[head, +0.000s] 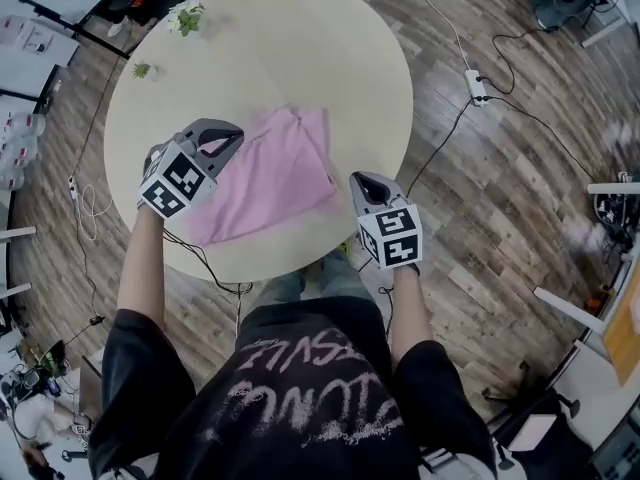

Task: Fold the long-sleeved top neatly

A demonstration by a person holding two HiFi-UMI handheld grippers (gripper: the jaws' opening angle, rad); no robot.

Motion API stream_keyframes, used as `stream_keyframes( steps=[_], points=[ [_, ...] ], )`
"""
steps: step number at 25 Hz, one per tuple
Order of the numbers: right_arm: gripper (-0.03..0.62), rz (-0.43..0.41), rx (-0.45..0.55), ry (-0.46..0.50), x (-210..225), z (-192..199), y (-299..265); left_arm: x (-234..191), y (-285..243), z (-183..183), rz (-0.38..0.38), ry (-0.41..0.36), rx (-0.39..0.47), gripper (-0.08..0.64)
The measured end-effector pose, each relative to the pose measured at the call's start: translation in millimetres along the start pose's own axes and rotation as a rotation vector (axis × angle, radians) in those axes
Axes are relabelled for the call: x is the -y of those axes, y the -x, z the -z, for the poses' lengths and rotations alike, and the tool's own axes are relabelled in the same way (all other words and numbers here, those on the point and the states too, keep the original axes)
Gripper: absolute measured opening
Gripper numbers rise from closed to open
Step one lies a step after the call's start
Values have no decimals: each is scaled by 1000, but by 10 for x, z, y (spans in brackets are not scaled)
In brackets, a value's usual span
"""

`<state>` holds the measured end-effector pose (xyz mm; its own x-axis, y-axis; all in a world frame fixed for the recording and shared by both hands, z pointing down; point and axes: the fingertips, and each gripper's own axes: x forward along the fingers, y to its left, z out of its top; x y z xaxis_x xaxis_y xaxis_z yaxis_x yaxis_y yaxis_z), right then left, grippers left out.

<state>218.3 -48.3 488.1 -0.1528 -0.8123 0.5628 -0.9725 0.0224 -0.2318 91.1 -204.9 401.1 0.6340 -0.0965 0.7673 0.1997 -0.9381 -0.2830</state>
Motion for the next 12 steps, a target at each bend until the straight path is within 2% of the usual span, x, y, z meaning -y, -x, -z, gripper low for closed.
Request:
stream_keyframes(
  steps=[3, 6, 12],
  points=[
    [6, 16, 5, -57, -19, 40, -13, -12, -149, -45, 63, -112, -52, 12],
    [6, 42, 8, -124, -69, 70, -39, 43, -279, -88, 169, -232, -53, 12],
    [15, 84, -4, -194, -264, 193, -144, 73, -535, -1, 283, -440, -88, 12]
  ],
)
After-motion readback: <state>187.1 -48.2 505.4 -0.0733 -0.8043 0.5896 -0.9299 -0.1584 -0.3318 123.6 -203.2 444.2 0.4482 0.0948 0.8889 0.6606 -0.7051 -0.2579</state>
